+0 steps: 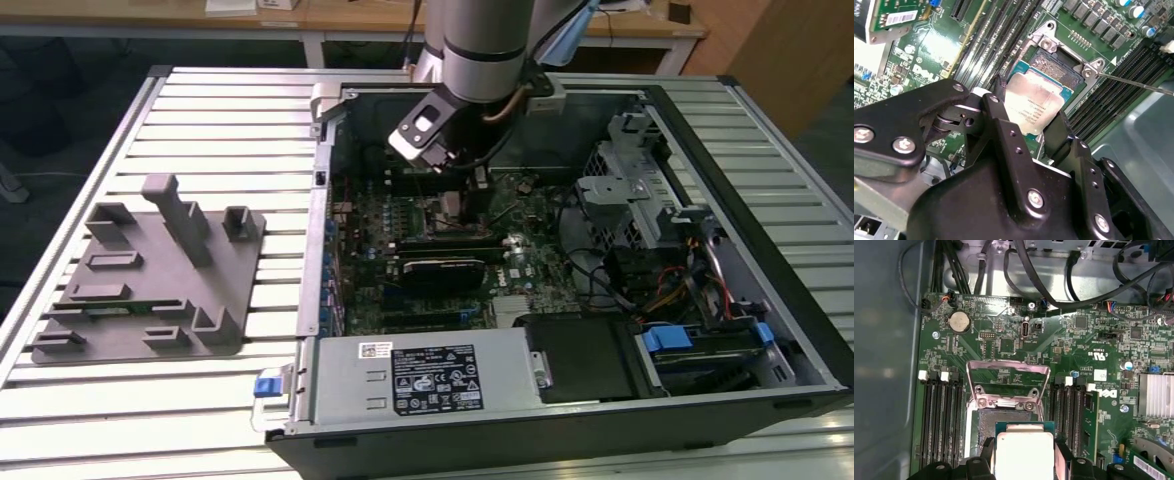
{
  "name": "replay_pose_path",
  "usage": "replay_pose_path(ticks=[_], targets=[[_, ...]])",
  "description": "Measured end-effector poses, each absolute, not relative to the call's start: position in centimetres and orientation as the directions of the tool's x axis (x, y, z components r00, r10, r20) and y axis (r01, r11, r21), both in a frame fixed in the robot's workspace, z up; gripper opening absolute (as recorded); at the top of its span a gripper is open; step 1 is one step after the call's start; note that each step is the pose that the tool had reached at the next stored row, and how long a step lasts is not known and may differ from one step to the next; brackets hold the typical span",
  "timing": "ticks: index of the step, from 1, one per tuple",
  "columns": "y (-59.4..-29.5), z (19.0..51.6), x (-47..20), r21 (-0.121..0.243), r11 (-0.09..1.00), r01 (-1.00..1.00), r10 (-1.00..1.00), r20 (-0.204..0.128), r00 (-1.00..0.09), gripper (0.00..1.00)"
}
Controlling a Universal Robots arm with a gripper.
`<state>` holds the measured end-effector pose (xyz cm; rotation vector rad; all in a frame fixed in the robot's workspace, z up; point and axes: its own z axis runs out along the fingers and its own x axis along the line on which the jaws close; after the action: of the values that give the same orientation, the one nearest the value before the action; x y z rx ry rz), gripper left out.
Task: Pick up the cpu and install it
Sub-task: 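Place the cpu into insertion slot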
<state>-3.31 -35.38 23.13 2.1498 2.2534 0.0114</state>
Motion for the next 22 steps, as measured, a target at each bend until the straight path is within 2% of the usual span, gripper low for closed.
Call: replay_pose_path(ticks=[22], targets=[[-34.3,21.6,-3.6,0.024,0.036,0.999,0.999,-0.015,-0.036,0.55]])
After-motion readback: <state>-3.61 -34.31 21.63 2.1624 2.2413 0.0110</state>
